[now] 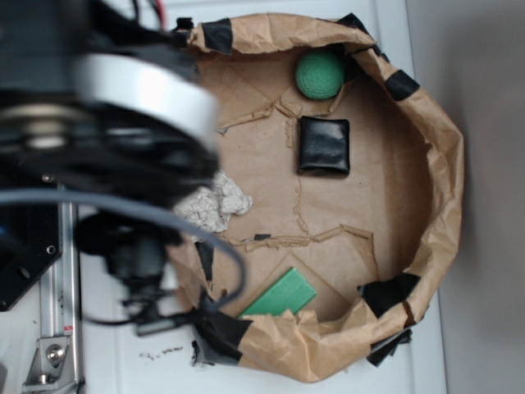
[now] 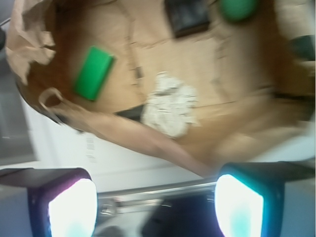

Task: Grab the green block.

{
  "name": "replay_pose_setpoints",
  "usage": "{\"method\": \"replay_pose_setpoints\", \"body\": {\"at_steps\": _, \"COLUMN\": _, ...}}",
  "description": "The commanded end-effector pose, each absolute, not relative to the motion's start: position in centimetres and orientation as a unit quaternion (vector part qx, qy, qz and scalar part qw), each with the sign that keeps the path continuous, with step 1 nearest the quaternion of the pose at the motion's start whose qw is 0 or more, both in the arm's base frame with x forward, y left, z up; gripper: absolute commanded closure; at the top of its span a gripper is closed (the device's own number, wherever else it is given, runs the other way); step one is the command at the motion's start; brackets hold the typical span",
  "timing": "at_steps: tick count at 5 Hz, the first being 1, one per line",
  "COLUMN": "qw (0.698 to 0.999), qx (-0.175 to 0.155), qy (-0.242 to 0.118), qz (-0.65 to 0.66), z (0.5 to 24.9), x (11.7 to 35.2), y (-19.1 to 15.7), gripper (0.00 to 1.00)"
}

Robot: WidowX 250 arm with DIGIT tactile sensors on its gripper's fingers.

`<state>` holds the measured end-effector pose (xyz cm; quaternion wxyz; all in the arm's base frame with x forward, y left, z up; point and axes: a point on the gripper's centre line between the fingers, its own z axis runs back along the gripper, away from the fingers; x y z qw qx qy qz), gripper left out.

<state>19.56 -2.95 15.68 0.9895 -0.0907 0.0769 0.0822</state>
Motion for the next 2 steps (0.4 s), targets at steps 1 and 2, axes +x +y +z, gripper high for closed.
{"method": "replay_pose_setpoints", "body": {"at_steps": 1, "qw": 0.952, "qx": -0.181, "qy": 0.104, "qz": 0.222, "z": 15.0, "x": 23.6, "y": -2.7, "gripper": 0.00}}
{"method": "replay_pose_setpoints", "body": {"at_steps": 2, "qw": 0.934, "qx": -0.174, "qy": 0.102, "qz": 0.296, "z": 11.9, "x": 24.5, "y": -1.6, "gripper": 0.00}}
